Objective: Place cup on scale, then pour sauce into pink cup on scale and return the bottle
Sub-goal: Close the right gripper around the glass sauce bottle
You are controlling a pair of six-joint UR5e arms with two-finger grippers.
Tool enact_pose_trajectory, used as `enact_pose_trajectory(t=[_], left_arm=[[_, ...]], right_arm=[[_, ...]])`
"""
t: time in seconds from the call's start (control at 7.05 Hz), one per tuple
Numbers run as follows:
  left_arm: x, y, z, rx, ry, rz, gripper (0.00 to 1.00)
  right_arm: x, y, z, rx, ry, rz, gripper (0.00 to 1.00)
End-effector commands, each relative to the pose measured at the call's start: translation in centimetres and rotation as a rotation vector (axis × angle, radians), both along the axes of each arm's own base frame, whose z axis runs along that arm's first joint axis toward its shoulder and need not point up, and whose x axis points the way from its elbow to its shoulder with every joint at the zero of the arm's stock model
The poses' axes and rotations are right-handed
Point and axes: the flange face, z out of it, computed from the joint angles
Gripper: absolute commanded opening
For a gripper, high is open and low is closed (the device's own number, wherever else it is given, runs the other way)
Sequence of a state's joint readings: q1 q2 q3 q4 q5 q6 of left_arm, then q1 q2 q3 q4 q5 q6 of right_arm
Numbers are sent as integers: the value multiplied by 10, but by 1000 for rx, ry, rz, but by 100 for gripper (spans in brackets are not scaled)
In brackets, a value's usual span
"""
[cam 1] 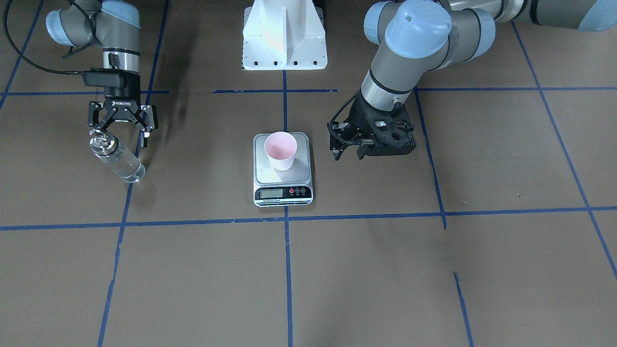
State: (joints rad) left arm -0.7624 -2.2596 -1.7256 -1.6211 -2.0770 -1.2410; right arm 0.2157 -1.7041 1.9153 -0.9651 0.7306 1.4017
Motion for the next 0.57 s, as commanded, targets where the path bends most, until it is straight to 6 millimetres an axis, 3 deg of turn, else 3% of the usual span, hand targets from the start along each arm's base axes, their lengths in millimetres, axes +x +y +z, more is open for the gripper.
enact_pose_trajectory(t=[0.0,0.43], left_arm=[[0,0,1,-1,-3,-1,59],[0,0,0,-1,-1,0,60]], right_arm=[[7,-10,1,7,24,12,100],[-10,-28,10,13,11,30,100]])
